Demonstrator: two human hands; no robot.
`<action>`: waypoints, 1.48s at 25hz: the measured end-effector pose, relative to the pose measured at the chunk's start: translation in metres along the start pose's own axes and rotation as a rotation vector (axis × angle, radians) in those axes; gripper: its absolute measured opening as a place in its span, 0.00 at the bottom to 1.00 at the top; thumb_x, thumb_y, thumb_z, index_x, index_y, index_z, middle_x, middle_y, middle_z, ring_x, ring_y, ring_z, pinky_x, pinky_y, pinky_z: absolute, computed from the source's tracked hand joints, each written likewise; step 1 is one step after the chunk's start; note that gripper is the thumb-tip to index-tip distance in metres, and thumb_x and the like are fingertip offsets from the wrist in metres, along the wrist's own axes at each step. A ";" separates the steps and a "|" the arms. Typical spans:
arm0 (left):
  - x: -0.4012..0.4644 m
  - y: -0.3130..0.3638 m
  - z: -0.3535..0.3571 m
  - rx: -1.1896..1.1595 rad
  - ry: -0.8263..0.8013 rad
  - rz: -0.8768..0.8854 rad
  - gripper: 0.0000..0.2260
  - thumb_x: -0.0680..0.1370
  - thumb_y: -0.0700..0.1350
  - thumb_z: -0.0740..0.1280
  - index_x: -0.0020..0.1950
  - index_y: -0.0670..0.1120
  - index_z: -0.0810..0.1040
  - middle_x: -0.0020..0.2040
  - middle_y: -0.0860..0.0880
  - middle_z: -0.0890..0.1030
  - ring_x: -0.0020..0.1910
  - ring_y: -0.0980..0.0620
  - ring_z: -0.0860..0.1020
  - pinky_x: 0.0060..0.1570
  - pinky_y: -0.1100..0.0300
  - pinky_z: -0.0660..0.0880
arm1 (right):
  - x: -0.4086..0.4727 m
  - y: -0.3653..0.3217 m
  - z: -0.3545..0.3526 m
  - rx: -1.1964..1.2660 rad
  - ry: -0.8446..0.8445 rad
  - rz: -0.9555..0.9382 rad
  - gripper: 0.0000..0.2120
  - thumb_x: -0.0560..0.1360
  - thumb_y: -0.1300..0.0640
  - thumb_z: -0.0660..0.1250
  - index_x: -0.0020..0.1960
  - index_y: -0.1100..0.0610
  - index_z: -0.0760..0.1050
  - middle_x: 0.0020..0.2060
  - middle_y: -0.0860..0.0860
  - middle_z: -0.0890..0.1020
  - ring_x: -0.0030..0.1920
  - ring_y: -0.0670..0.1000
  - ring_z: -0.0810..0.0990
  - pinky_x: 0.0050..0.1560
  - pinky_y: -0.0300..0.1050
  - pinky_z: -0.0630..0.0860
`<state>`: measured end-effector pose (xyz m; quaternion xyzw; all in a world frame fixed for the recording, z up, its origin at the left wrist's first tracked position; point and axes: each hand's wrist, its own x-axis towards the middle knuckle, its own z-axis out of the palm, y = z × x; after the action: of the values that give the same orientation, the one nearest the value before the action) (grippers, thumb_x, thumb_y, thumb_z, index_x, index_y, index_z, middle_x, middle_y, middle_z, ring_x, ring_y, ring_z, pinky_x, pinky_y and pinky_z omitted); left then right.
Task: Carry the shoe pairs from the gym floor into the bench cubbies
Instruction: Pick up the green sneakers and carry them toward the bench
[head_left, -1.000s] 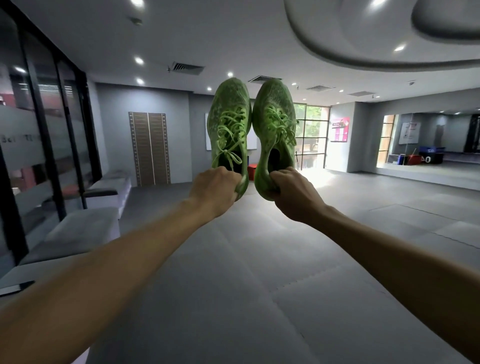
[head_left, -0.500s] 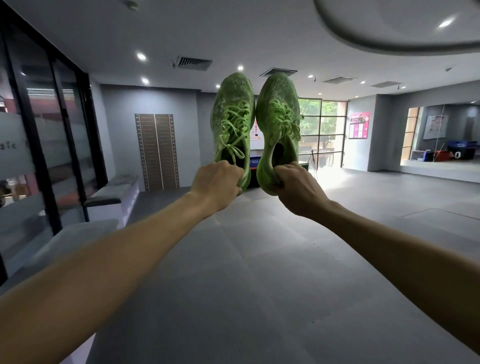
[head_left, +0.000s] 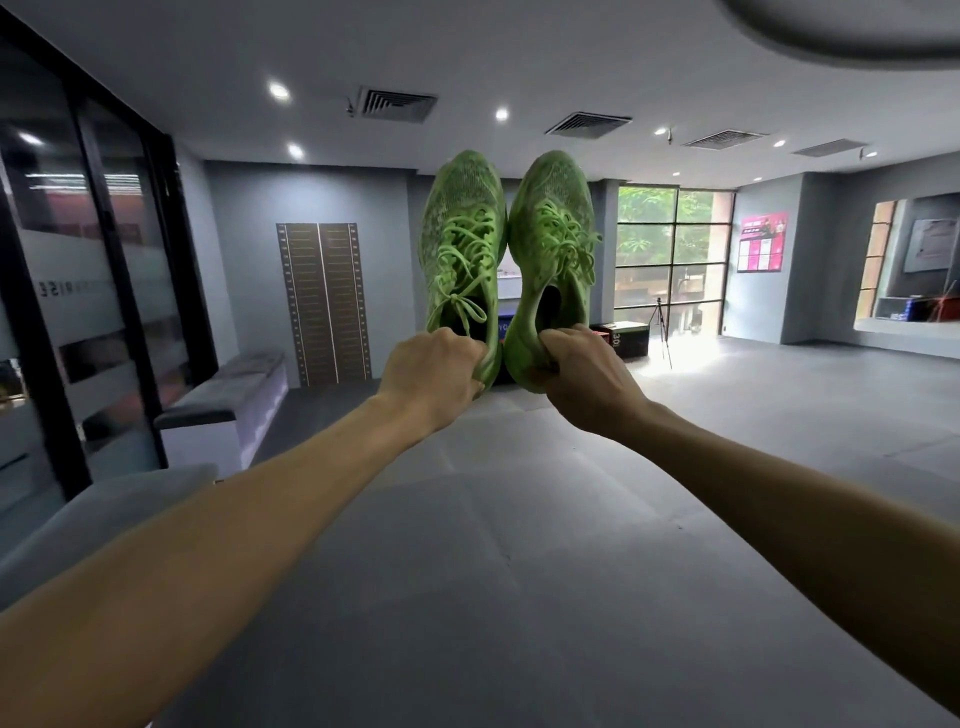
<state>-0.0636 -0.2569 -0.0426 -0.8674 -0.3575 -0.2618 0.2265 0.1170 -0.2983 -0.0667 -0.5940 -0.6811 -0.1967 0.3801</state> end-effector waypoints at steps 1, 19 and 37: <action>0.021 -0.013 0.020 0.001 -0.006 -0.004 0.07 0.77 0.49 0.67 0.48 0.46 0.77 0.44 0.44 0.81 0.46 0.42 0.79 0.38 0.55 0.67 | 0.022 0.017 0.020 0.019 0.004 0.000 0.16 0.72 0.60 0.67 0.32 0.54 0.61 0.32 0.49 0.70 0.39 0.56 0.68 0.36 0.51 0.68; 0.361 -0.308 0.366 0.082 0.020 -0.094 0.09 0.77 0.52 0.67 0.47 0.47 0.76 0.44 0.46 0.80 0.46 0.43 0.79 0.38 0.56 0.66 | 0.395 0.241 0.397 -0.015 0.010 0.027 0.12 0.72 0.61 0.67 0.37 0.55 0.64 0.38 0.50 0.72 0.45 0.55 0.69 0.35 0.47 0.66; 0.683 -0.562 0.698 0.119 -0.028 -0.159 0.07 0.78 0.51 0.65 0.43 0.49 0.72 0.45 0.46 0.79 0.48 0.42 0.78 0.39 0.56 0.67 | 0.752 0.452 0.752 0.009 -0.049 -0.097 0.11 0.72 0.61 0.65 0.40 0.53 0.62 0.44 0.54 0.75 0.50 0.56 0.70 0.40 0.46 0.66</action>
<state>0.1401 0.8508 -0.0368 -0.8248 -0.4432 -0.2451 0.2512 0.3329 0.8373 -0.0612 -0.5634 -0.7191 -0.1970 0.3560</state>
